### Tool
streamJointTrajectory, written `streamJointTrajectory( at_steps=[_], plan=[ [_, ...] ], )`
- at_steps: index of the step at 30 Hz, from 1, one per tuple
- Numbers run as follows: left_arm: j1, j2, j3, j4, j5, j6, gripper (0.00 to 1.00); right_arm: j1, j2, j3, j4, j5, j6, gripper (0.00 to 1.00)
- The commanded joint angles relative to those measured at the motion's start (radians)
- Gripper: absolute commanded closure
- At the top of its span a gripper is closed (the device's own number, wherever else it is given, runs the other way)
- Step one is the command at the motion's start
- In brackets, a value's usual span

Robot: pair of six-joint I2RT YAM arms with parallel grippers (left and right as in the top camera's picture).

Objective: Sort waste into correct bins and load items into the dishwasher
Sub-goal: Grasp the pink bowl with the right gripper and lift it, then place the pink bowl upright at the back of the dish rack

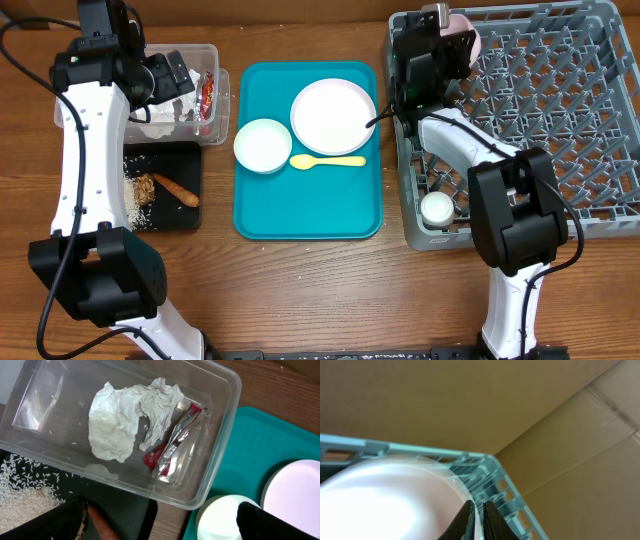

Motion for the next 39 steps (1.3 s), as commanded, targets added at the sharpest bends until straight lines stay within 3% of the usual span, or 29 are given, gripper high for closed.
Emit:
streamJointTrajectory(
  at_steps=[1, 5, 11, 14, 18, 20, 24, 32, 36, 39],
  plan=[
    [-0.003, 0.002, 0.021, 0.003, 0.0, -0.016, 0.0, 0.005, 0.013, 0.01, 0.05, 0.034, -0.204, 0.91],
    [-0.003, 0.002, 0.021, 0.003, 0.0, -0.016, 0.0, 0.006, 0.013, 0.01, -0.011, -0.072, -0.23, 0.91],
    [-0.003, 0.002, 0.021, 0.003, 0.0, -0.016, 0.0, 0.006, 0.013, 0.01, 0.059, -0.039, -0.229, 0.91],
    [-0.003, 0.002, 0.021, 0.003, 0.0, -0.016, 0.0, 0.012, 0.013, 0.01, 0.15, 0.023, -0.194, 0.79],
    [-0.003, 0.002, 0.021, 0.003, 0.0, -0.016, 0.0, 0.029, 0.011, 0.01, 0.43, 0.168, -0.117, 0.55],
    [-0.003, 0.002, 0.021, 0.003, 0.0, -0.016, 0.0, 0.037, 0.011, 0.012, 0.641, 0.248, -0.132, 0.53],
    [-0.003, 0.002, 0.021, 0.003, 0.0, -0.016, 0.0, 0.041, -0.003, 0.063, 0.994, 0.307, -0.383, 0.48],
    [-0.003, 0.002, 0.021, 0.003, 0.0, -0.016, 0.0, 0.041, -0.02, 0.16, 0.982, 0.32, -0.467, 0.46],
    [-0.003, 0.002, 0.021, 0.003, 0.0, -0.016, 0.0, 0.046, -0.02, 0.22, 0.969, 0.292, -0.476, 0.41],
    [-0.003, 0.002, 0.021, 0.003, 0.0, -0.016, 0.0, 0.066, -0.021, 0.245, 0.803, 0.15, -0.541, 0.35]
  ],
)
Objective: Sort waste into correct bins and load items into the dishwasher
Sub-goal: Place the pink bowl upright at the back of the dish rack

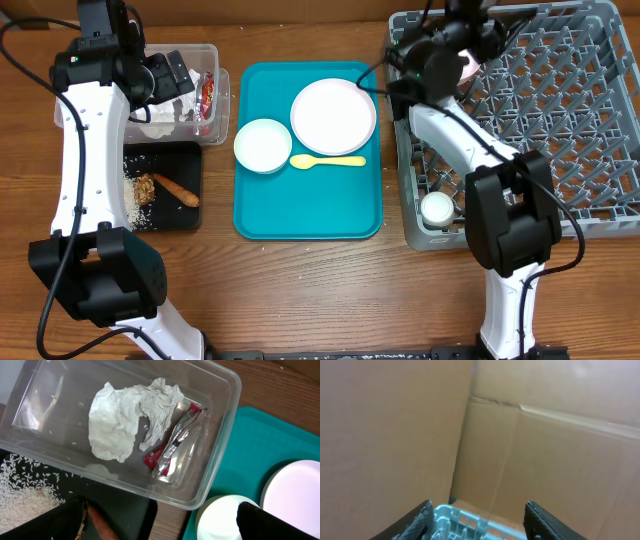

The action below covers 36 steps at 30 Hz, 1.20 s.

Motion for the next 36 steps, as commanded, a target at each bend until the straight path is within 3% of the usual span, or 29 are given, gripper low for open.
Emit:
streamJointTrajectory(
  at_steps=[1, 4, 6, 9, 16, 22, 26, 30, 36],
  plan=[
    [-0.003, 0.002, 0.021, 0.003, 0.0, -0.014, 0.0, 0.032, -0.028, 0.044, -0.196, -0.187, -0.096, 0.31],
    [-0.003, 0.002, 0.021, 0.003, 0.0, -0.014, 0.0, 0.076, -0.035, 0.046, -0.591, -0.321, -0.069, 0.2],
    [-0.003, 0.002, 0.021, 0.003, 0.001, -0.014, 0.0, 0.094, -0.04, 0.046, -0.708, -0.352, 0.038, 0.13],
    [-0.003, 0.002, 0.021, 0.003, 0.001, -0.014, 0.0, 0.116, -0.064, 0.046, -0.911, -0.43, 0.216, 0.11],
    [-0.003, 0.002, 0.021, 0.003, 0.0, -0.014, 0.0, 0.124, -0.277, 0.047, -1.387, -0.771, 0.789, 0.08],
    [-0.003, 0.002, 0.021, 0.003, 0.001, -0.014, 0.0, 0.016, -0.505, 0.047, -1.636, -1.175, 1.096, 0.08],
    [-0.003, 0.002, 0.021, 0.003, 0.0, -0.014, 0.0, -0.125, -0.583, 0.047, -1.748, -1.274, 1.349, 0.08],
    [-0.003, 0.002, 0.021, 0.003, 0.0, -0.014, 0.0, -0.273, -0.559, 0.043, -1.828, -1.392, 1.49, 0.08],
    [-0.003, 0.002, 0.021, 0.003, 0.0, -0.014, 0.0, -0.367, -0.396, 0.043, -1.947, -1.437, 1.552, 0.08]
  ],
)
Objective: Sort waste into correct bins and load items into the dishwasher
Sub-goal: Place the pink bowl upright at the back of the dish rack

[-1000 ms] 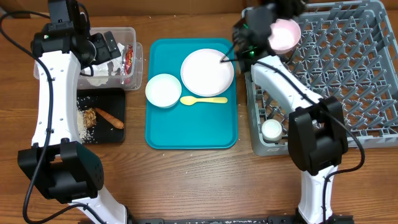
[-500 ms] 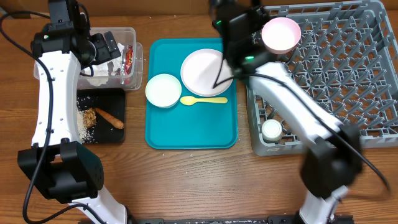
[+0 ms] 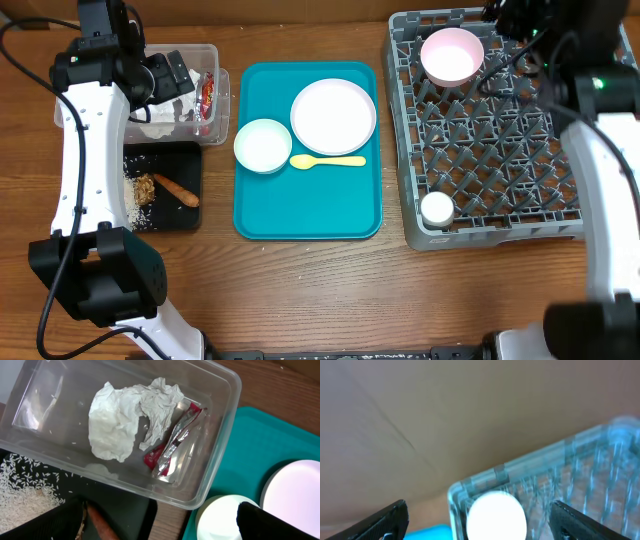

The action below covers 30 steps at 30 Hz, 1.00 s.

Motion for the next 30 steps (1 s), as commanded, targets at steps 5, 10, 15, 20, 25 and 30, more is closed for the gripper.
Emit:
streamJointTrajectory(
  at_steps=[5, 10, 15, 20, 25, 30],
  plan=[
    [-0.003, 0.002, 0.021, 0.004, 0.0, -0.014, 0.0, -0.022, 0.243, -0.013, -0.036, -0.071, 0.098, 0.09],
    [-0.003, 0.002, 0.021, 0.004, 0.0, -0.014, 0.0, -0.022, 0.323, -0.013, -0.023, -0.008, 0.219, 0.22],
    [-0.003, 0.002, 0.021, 0.004, 0.0, -0.014, 0.0, -0.022, 0.381, -0.013, -0.032, -0.003, 0.284, 0.46],
    [-0.003, 0.002, 0.021, 0.003, 0.0, -0.014, 0.0, -0.022, 0.386, -0.019, -0.044, 0.002, 0.29, 0.74],
    [-0.003, 0.002, 0.021, 0.004, 0.001, -0.014, 0.0, -0.02, 0.389, -0.019, -0.072, 0.023, 0.306, 0.81],
    [-0.003, 0.002, 0.021, 0.003, 0.001, -0.014, 0.0, -0.023, 0.407, -0.019, -0.076, 0.023, 0.306, 0.85]
  ],
)
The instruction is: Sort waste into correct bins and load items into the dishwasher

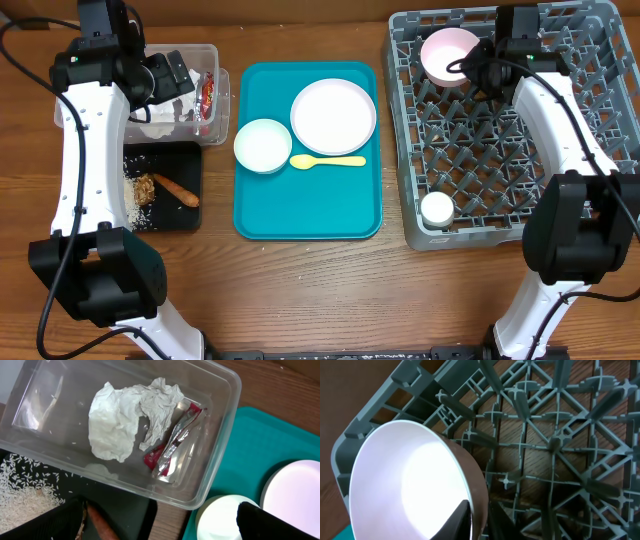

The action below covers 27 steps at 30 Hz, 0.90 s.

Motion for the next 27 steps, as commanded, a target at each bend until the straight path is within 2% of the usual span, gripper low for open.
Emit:
streamJointTrajectory(
  at_steps=[1, 3, 4, 10, 17, 21, 27],
  plan=[
    [-0.003, 0.002, 0.021, 0.003, 0.0, -0.014, 0.0, -0.002, 0.031, -0.002, -0.003, 0.018, 0.002, 0.85],
    [-0.003, 0.002, 0.021, 0.003, 0.0, -0.014, 0.0, -0.002, 0.038, -0.002, -0.008, 0.018, 0.002, 0.89],
    [-0.003, 0.002, 0.021, 0.003, 0.0, -0.014, 0.0, -0.002, 0.04, -0.002, -0.008, 0.018, -0.001, 0.96],
    [-0.003, 0.002, 0.021, 0.003, 0.0, -0.014, 0.0, -0.01, 0.004, 0.001, 0.003, 0.023, -0.006, 0.96],
    [-0.003, 0.002, 0.021, 0.003, 0.001, -0.014, 0.0, -0.014, -0.124, 0.001, 0.016, 0.108, -0.122, 0.96],
    [-0.003, 0.002, 0.021, 0.003, 0.0, -0.014, 0.0, 0.033, -0.193, 0.001, 0.016, 0.309, -0.224, 0.96],
    [-0.003, 0.002, 0.021, 0.003, 0.0, -0.014, 0.0, 0.183, -0.195, 0.0, 0.103, 0.818, -0.487, 0.96]
  ],
)
